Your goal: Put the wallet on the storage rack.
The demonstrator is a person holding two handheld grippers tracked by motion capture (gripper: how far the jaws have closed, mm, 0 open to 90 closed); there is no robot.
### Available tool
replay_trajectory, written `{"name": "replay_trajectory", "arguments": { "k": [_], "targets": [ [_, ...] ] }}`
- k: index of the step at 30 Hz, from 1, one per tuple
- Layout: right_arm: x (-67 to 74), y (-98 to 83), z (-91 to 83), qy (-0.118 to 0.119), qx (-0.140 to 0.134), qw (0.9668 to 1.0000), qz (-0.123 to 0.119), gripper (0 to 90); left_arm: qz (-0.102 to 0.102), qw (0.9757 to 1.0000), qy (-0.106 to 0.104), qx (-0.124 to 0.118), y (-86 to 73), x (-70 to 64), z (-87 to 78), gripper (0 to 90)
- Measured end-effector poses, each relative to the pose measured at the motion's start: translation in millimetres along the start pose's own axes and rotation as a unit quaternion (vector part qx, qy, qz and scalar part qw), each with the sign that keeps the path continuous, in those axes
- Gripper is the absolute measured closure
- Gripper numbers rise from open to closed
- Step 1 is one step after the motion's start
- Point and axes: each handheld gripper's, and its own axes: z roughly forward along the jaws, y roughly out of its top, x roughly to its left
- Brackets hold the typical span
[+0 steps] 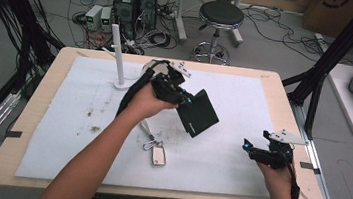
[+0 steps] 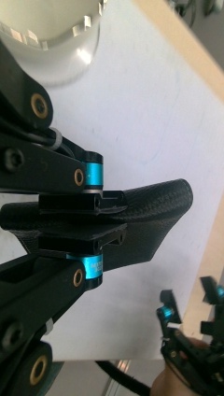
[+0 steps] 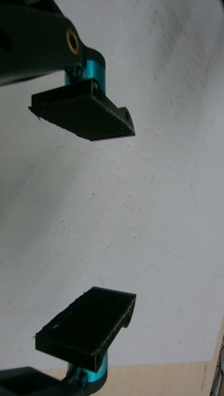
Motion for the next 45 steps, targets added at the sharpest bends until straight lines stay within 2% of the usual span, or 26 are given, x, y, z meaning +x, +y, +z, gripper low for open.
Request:
{"name": "replay_trajectory", "arguments": {
  "k": [8, 17, 22, 31, 40, 45],
  "targets": [
    [1.6, 0.7, 2.7, 0.002, 0.003, 1.0, -0.004, 17.7, -0.008, 0.9992, 0.03, -0.027, 3.7, 28.0, -34.6, 82.6],
    [-0.1, -0.9, 2.7, 0.0, 0.004, 1.0, -0.001, 17.7, 0.0, 0.9973, 0.07, -0.024, 11.4, 52.7, -57.9, 82.5],
    [0.3, -1.3, 1.9, 0.0, 0.004, 1.0, 0.001, 17.7, -0.005, 0.9955, 0.09, -0.028, 14.6, 67.1, -66.6, 82.5],
    [2.4, -0.9, 3.1, 0.003, 0.007, 1.0, -0.002, 17.7, -0.012, 0.9932, 0.113, -0.024, 7.9, 87.8, -70.4, 82.5],
    [2.5, -2.7, 2.3, 0.003, 0.007, 1.0, -0.001, 17.7, -0.038, 0.9888, 0.144, -0.017, -3.6, 113.9, -65.8, 82.5],
    [3.2, -2.2, 4.8, 0.004, 0.011, 0.9999, -0.003, 17.7, -0.041, 0.9863, 0.16, -0.006, -7.8, 121.5, -62.2, 82.4]
  ]
}}
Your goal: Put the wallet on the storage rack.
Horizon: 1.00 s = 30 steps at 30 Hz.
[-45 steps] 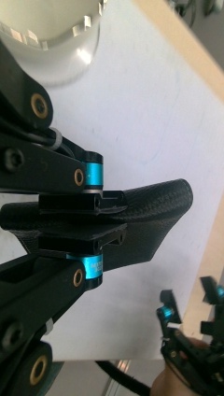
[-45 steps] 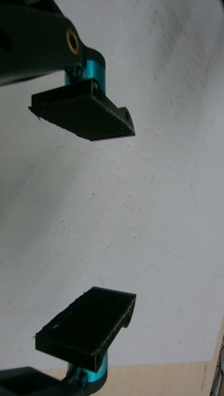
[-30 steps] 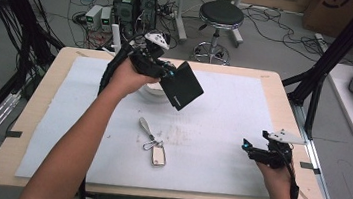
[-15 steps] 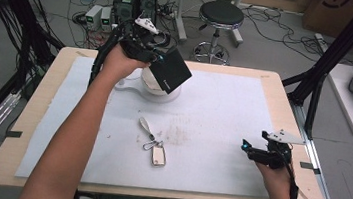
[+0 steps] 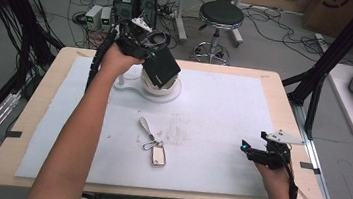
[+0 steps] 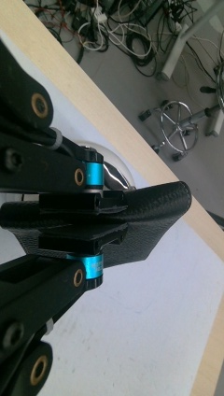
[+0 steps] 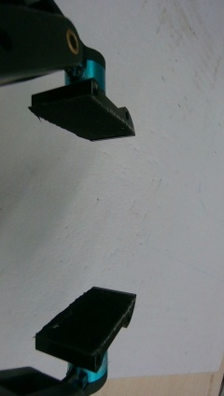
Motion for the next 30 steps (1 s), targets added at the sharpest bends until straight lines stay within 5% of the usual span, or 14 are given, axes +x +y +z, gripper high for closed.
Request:
{"name": "replay_trajectory", "arguments": {
  "k": [15, 30],
  "targets": [
    [-1.9, -1.6, -1.0, -0.001, 0.0, 1.0, 0.002, 17.7, -0.008, 0.9984, 0.052, 0.019, -17.4, 13.8, 19.9, 82.2],
    [-0.1, -0.7, 0.1, 0.001, 0.001, 1.0, -0.002, 17.7, 0.036, 0.9955, 0.069, 0.054, -22.1, -3.5, 48.4, 80.8]
  ]
}}
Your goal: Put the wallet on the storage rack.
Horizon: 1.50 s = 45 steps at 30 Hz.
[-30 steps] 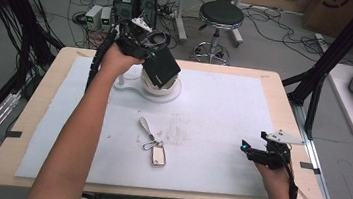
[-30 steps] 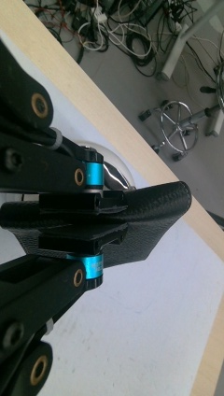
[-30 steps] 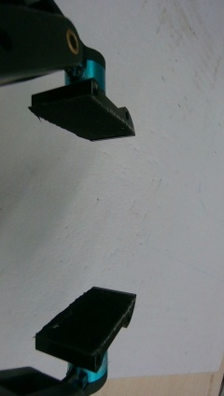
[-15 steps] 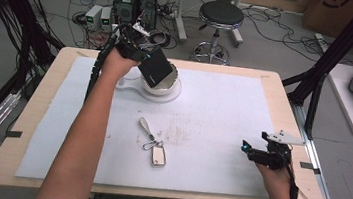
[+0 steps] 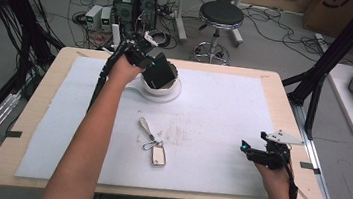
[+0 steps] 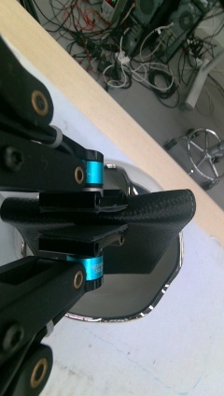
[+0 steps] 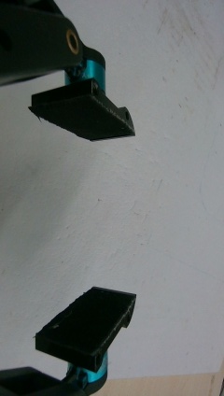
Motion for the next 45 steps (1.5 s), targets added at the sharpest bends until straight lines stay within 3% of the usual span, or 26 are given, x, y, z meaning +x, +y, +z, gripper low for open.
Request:
{"name": "replay_trajectory", "arguments": {
  "k": [3, 7, 13, 21, 31, 38, 43, 45],
  "targets": [
    [0.3, -0.1, -0.3, 0.001, 0.001, 1.0, 0.001, 17.7, -0.004, 1.0, 0.004, -0.004, 1.0, -2.4, 2.0, 75.2],
    [-0.3, -0.1, 0.0, 0.001, -0.002, 1.0, 0.0, 17.7, -0.021, 0.9996, 0.015, 0.01, 0.2, -1.0, 1.6, 55.3],
    [-2.3, -0.4, 1.4, 0.001, -0.001, 1.0, 0.0, 17.7, -0.039, 0.999, 0.014, -0.014, -0.5, -0.6, -12.2, 38.2],
    [-3.7, 4.3, 6.0, 0.002, -0.004, 1.0, 0.001, 17.7, -0.05, 0.9963, 0.0, -0.07, -6.8, 0.8, -45.5, 30.8],
    [2.8, 17.0, 22.1, 0.016, -0.008, 0.9998, -0.008, 17.7, -0.047, 0.9932, -0.016, -0.105, -22.8, -10.5, -72.9, 27.2],
    [10.3, 28.6, 42.0, 0.03, -0.003, 0.9994, -0.019, 17.7, -0.053, 0.9904, -0.023, -0.126, -52.3, -24.2, -88.2, 26.1],
    [13.7, 36.8, 52.2, 0.038, -0.008, 0.999, -0.025, 17.7, -0.064, 0.9885, -0.02, -0.136, -79.7, -25.9, -100.4, 25.1],
    [15.2, 39.7, 55.2, 0.04, -0.008, 0.9989, -0.025, 17.7, -0.074, 0.9867, -0.02, -0.143, -91.0, -25.7, -105.2, 24.9]
  ]
}}
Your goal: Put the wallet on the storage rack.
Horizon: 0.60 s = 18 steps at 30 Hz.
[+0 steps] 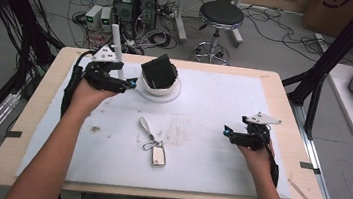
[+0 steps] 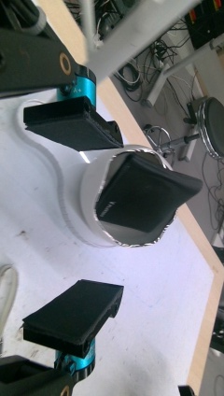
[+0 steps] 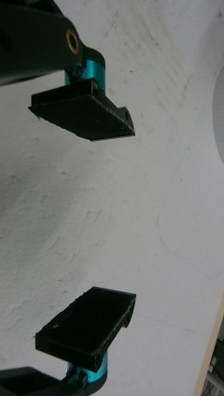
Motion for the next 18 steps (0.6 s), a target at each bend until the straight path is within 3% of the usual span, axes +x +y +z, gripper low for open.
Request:
{"name": "replay_trajectory", "arguments": {
  "k": [6, 9, 14, 16, 18],
  "targets": [
    [3.3, 3.8, 6.0, 0.004, -0.004, 1.0, -0.002, 17.7, -0.017, 0.9997, 0.005, -0.016, -26.1, 2.5, -21.3, 24.8],
    [4.2, 4.9, 7.1, 0.006, -0.004, 1.0, 0.002, 17.7, -0.034, 0.999, 0.006, -0.029, -41.5, -0.5, -29.5, 24.8],
    [5.2, 6.5, 9.0, 0.006, -0.003, 1.0, -0.001, 17.7, -0.039, 0.9989, 0.007, -0.026, -69.0, -10.9, -34.1, 24.8],
    [5.7, 6.5, 9.7, 0.007, -0.004, 1.0, -0.002, 17.7, -0.05, 0.998, 0.006, -0.038, -80.0, -12.6, -36.0, 24.8],
    [6.0, 6.6, 9.3, 0.006, 0.0, 1.0, -0.002, 17.7, -0.057, 0.9978, 0.008, -0.033, -87.0, -12.0, -36.0, 24.8]
  ]
}}
